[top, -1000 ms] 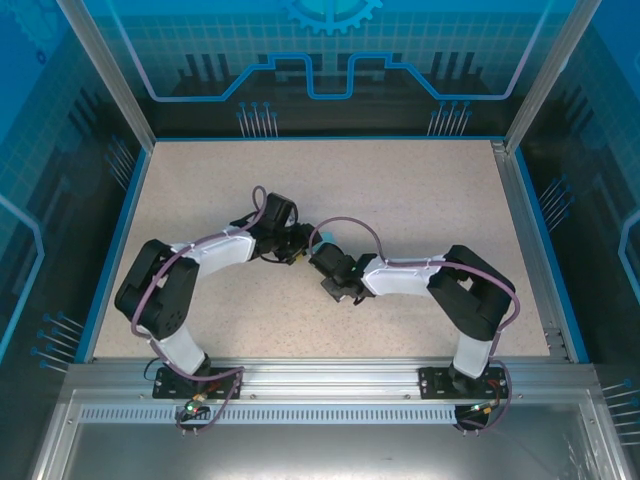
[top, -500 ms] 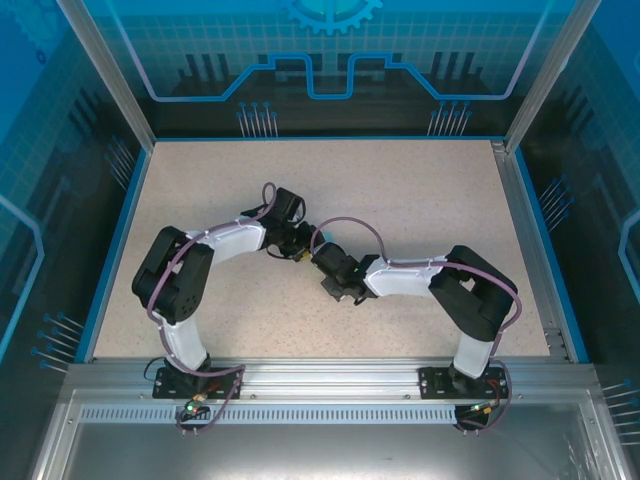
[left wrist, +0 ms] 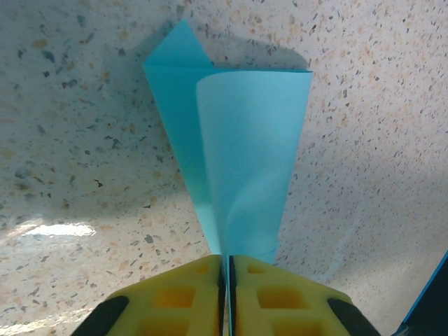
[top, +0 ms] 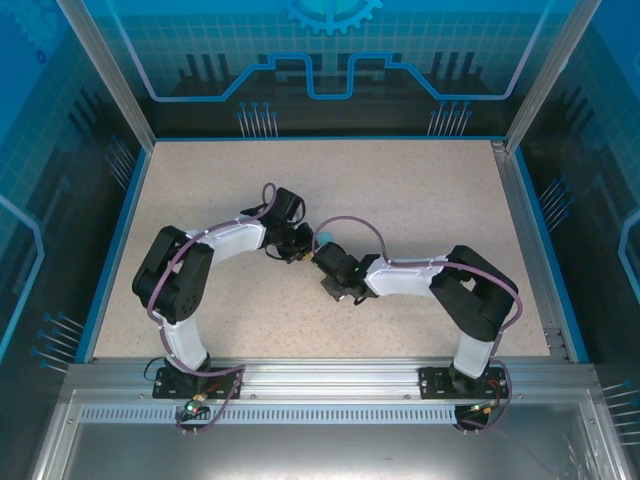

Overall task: Fold a paper plane with a square sheet of paper (pick it up from the middle)
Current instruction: Fold the wing for the fifth time at the center of the table.

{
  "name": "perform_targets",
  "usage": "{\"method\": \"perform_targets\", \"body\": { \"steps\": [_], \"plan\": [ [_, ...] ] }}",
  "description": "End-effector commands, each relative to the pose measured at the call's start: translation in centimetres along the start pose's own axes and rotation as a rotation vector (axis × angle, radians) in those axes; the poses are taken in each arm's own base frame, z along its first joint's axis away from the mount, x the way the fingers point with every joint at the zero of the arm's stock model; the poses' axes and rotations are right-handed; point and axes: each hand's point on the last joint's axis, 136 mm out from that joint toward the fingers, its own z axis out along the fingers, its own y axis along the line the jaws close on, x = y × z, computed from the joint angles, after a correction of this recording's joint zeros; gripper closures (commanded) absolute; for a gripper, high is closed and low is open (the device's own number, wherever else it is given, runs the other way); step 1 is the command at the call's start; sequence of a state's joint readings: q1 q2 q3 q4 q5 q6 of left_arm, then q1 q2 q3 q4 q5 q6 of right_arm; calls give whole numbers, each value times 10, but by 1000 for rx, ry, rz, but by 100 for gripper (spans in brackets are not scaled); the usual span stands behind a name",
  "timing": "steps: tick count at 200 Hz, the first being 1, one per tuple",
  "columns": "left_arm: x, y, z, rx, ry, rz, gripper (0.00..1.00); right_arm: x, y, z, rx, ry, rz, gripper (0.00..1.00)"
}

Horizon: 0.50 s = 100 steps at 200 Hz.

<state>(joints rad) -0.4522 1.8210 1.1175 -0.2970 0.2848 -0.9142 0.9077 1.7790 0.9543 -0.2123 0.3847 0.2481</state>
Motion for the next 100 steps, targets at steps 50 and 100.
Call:
{"method": "perform_targets", "body": {
  "steps": [50, 100],
  "plan": [
    [-9, 1, -31, -3, -103, 3, 61, -17, 7, -25, -371, -64, 155, 96],
    [-8, 4, -32, -6, -107, -5, 60, -6, 14, -15, -574, -5, 235, 92]
  ]
}}
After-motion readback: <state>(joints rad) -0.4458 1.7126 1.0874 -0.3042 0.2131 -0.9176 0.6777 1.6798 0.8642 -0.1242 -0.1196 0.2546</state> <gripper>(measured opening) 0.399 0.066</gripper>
